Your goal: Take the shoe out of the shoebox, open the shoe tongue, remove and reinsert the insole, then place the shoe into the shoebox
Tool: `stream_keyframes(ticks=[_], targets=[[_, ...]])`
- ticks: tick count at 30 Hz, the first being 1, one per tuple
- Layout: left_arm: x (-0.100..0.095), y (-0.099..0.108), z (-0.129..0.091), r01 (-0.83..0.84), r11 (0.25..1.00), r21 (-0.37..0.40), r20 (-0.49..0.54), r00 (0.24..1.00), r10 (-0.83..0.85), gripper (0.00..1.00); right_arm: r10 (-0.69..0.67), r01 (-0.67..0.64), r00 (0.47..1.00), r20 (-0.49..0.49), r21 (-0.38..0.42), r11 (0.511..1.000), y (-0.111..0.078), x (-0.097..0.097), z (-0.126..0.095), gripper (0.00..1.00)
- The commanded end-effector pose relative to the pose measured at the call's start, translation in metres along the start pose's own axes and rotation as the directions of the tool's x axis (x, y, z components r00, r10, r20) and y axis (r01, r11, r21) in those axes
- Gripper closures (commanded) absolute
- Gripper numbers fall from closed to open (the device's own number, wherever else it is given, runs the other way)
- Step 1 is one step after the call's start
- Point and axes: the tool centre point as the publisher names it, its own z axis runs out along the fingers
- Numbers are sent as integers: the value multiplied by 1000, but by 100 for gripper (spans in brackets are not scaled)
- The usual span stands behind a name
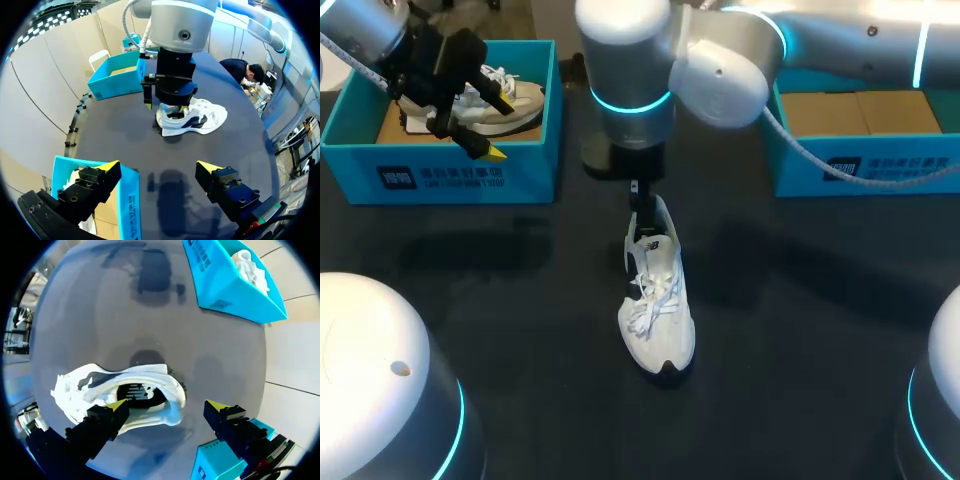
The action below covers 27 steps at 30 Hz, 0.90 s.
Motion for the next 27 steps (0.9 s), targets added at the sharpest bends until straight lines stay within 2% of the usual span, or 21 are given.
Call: stream_keyframes(ticks=[1,16,18,19,20,21,22,27], targets=[[1,0,0,-1,1000,-2,1,1000,1,0,-5,5,1000,-17,-22,1000,-2,-4,18,0],[1,0,0,-1,1000,-2,1,1000,1,0,-15,12,998,-54,-45,999,1,-14,51,0],[1,0,0,-1,1000,-2,1,1000,1,0,-15,13,998,-64,-34,999,1,-14,55,13],[1,0,0,-1,1000,-2,1,1000,1,0,-10,8,998,-64,-39,999,1,-13,56,13],[1,0,0,-1,1000,-2,1,1000,1,0,-6,3,998,-67,-42,999,1,-12,57,22],[1,0,0,-1,1000,-2,1,1000,1,0,-3,1,998,-69,-38,999,1,-12,58,44],[1,0,0,-1,1000,-2,1,1000,1,0,1,-4,997,-71,-35,999,0,-12,59,55],[1,0,0,-1,1000,-2,1,1000,1,0,13,-15,997,-73,-30,999,-3,-8,61,74]])
